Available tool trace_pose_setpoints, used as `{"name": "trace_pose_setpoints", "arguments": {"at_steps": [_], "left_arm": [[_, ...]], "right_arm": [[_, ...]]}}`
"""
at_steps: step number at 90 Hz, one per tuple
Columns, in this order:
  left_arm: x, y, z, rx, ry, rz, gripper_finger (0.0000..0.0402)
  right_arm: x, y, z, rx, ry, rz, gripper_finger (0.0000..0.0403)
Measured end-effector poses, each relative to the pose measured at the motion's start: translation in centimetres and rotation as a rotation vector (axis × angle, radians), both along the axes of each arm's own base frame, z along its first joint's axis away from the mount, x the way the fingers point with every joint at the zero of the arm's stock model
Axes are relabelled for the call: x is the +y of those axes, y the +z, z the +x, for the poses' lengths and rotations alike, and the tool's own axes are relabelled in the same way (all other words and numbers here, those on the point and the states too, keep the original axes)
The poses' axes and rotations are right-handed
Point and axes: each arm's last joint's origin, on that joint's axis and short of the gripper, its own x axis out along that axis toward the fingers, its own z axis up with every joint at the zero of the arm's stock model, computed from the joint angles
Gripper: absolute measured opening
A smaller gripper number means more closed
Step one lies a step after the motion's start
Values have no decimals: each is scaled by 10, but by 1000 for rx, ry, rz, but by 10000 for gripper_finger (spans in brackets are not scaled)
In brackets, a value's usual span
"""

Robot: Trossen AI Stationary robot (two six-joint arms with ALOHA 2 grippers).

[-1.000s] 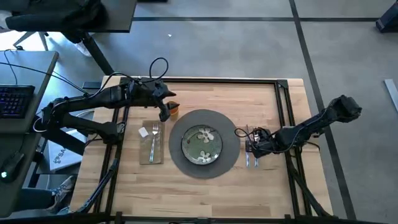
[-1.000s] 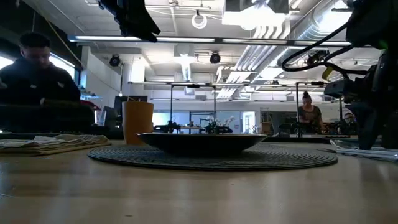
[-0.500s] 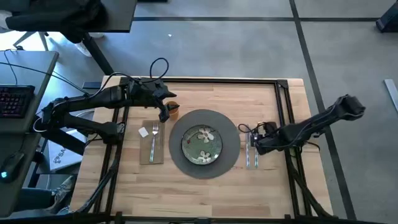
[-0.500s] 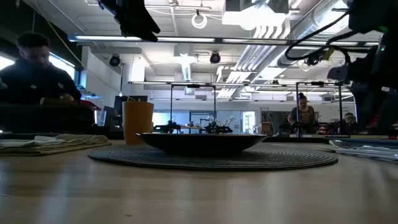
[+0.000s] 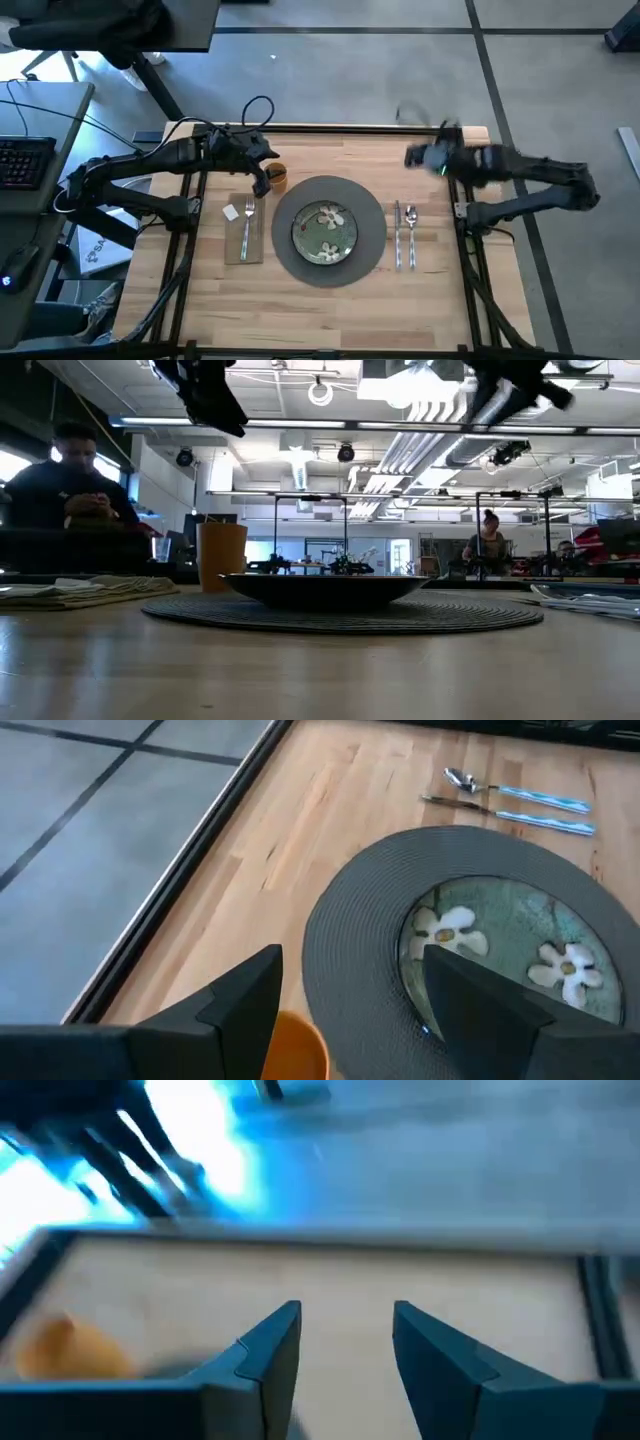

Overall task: Set table place
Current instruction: Adjust the brown table napkin

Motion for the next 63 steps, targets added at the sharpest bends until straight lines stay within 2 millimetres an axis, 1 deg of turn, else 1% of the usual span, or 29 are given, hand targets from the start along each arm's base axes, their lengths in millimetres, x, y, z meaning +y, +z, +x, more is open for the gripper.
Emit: {"name": "trace_pose_setpoints", "arguments": {"at_steps": [10, 14, 19, 24, 31, 37, 43, 47, 52, 63], "left_arm": [[0, 2, -1, -12, 4, 1, 223], [0, 1, -1, -11, 10, -8, 223], [0, 0, -1, -3, 13, -15, 223], [0, -2, 0, 14, 24, -25, 223], [1, -10, 1, 76, 56, -50, 223], [2, -17, 1, 130, 89, -75, 223], [1, -20, 0, 165, 118, -100, 223], [1, -22, -2, 180, 135, -111, 223], [1, -19, -6, 212, 174, -113, 223], [3, -1, -20, 327, 252, -47, 223]], "right_arm": [[-28, 41, 13, -7, 74, -150, 140], [-39, 50, 21, 10, 107, -172, 140], [-51, 53, 33, 43, 169, -163, 140], [-65, 51, 49, 74, 233, -135, 140], [-79, 38, 76, 117, 333, -76, 140], [-87, 25, 96, 166, 397, -47, 140], [-90, 15, 109, 227, 451, -34, 140], [-91, 10, 113, 270, 474, -31, 140], [-90, 5, 113, 321, 491, -15, 140], [-91, 4, 103, 414, 495, -2, 140]]}}
